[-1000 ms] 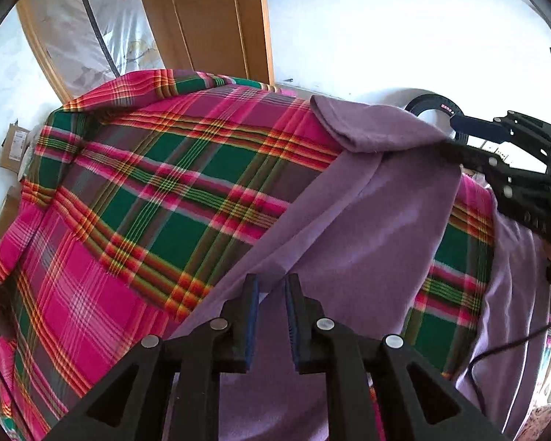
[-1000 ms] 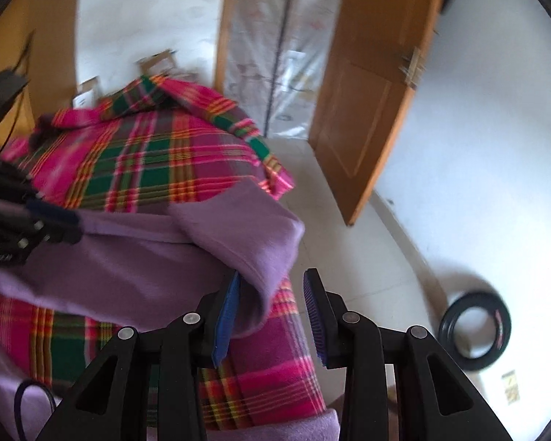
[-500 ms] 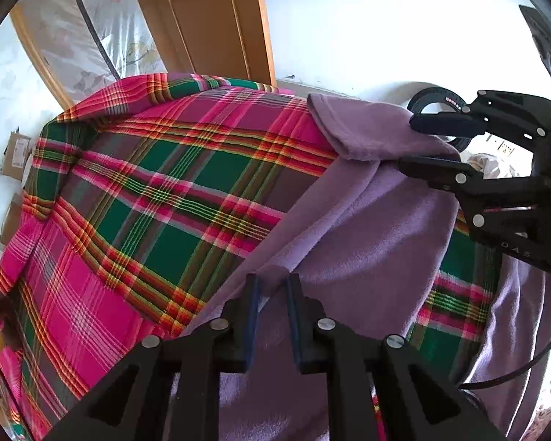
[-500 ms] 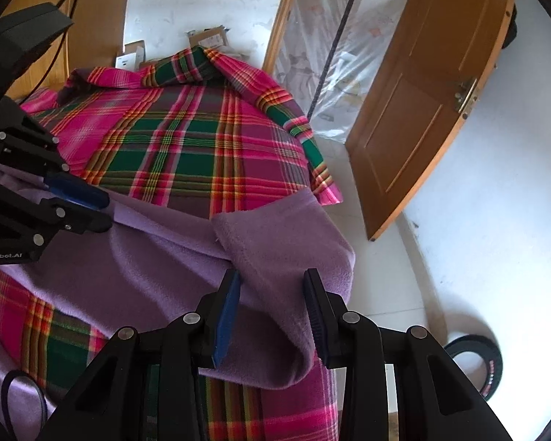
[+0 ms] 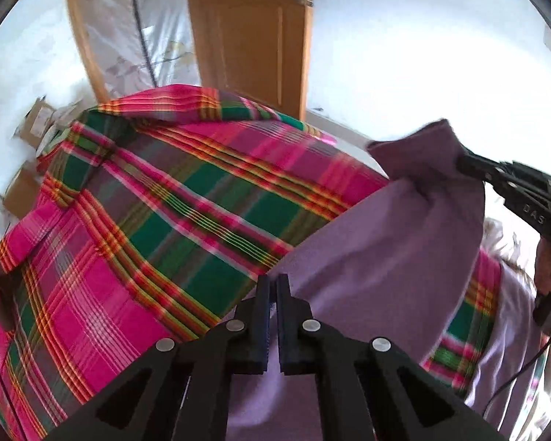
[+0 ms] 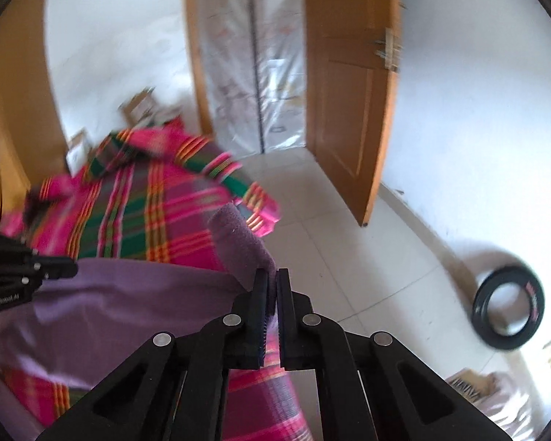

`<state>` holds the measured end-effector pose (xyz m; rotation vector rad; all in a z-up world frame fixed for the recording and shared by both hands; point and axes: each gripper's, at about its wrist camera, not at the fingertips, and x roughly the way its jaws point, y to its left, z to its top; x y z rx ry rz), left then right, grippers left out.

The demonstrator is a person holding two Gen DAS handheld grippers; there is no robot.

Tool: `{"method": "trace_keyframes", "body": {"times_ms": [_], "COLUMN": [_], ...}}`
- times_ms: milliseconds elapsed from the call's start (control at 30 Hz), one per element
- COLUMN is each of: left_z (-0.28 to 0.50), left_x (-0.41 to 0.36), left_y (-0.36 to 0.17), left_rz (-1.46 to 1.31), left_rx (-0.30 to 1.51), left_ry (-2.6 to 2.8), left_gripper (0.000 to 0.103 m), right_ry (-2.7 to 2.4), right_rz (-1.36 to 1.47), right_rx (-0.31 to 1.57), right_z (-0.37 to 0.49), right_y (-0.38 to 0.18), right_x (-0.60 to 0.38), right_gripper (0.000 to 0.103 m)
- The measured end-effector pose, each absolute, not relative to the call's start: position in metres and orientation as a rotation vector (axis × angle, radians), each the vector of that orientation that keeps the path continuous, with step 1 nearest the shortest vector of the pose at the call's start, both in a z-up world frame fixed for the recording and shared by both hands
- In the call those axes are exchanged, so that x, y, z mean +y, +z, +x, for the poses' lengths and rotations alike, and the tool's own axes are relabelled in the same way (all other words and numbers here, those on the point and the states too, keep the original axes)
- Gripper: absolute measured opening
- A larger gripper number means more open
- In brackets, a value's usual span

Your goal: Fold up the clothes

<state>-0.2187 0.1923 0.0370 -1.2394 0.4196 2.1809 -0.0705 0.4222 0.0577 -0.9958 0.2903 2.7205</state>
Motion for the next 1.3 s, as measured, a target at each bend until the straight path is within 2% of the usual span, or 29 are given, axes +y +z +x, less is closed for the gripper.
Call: {"method": "trace_keyframes", "body": {"times_ms": [200,333,533,667,867,933,1100,1300], "left_z": [-0.239,-0.241,-0.244,-0.251,-0.249,-0.251,-0.263,-0.268], "left_x": [0.183,0.178,0.175,0.176,0.167,0.165,0.171,0.173], "left_y": [0.04,0.046,0.041,0.038,0.058,0.059,0.027,0.018], "left_rz": [-1.27,-1.251,-1.261,-1.316,-1.23,-1.222,-1.36,-1.395], "left_rx": [0.309,0.265,0.225,0.182,0.112,0.099,0.08,0.046], "left_ry": [2.222,2.26,2.275,2.268,2.326,2.331,2.253,2.233], "left_gripper": [0.002,0.001,0.001,0.001,0.001,0.001,0.001,0.001], "right_ry": [2.648,2.639,2.574,2.611,2.704,2.676,2.534,2.477], "right_rz": [-0.946,-0.896,-0.98,-0.913,-0.725,-0.788,-0.971,-1.023], "right_rx": [0.571,0.68,0.811,0.791,0.745,0.73,0.88,0.913], "right_z": [-0.059,-0.047,-0.053,-0.057,-0.055,-0.058,-0.071,-0.075], "right_y": [0.051,0.046,0.029,0.041,0.069,0.062,0.018,0.008], "right_x": [0.458,0.468,0.482,0.479,0.476,0.476,0.498,0.504], "right_gripper": [0.005,0.005,0.005,0.004,0.004,0.004,0.004,0.004]}}
